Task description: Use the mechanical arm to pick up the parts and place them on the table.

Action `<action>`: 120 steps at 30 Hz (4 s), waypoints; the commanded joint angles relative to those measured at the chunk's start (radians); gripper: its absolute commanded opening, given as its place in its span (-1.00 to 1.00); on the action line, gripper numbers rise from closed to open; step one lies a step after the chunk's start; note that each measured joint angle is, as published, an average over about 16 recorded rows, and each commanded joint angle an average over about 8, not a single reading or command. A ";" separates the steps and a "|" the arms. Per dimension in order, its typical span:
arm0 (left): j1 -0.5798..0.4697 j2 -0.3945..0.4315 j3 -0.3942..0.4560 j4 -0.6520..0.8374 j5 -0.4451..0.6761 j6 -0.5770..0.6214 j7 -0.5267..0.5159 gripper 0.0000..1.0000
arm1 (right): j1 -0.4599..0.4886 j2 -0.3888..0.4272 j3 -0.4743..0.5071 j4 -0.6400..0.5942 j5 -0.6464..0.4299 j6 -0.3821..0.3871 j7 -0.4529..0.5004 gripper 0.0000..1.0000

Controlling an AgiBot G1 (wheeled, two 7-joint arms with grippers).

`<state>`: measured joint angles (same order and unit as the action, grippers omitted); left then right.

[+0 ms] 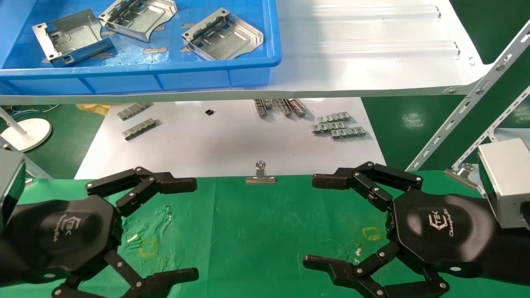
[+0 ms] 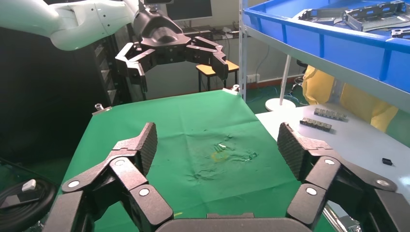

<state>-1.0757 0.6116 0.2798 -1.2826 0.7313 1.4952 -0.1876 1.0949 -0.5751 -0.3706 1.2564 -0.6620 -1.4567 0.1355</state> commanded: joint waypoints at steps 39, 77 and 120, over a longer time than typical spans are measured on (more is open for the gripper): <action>0.000 0.000 0.000 0.000 0.000 0.000 0.000 1.00 | 0.000 0.000 0.000 0.000 0.000 0.000 0.000 -1.00; -0.077 0.009 -0.014 0.021 0.012 -0.047 -0.015 1.00 | 0.000 0.000 0.000 0.000 0.000 0.000 0.000 -1.00; -1.031 0.632 0.336 1.209 0.708 -0.407 0.063 -1.00 | 0.000 0.000 0.000 0.000 0.000 0.000 0.000 1.00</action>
<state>-2.1036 1.2418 0.6142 -0.0776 1.4374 1.0878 -0.1248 1.0950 -0.5750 -0.3709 1.2563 -0.6619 -1.4567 0.1353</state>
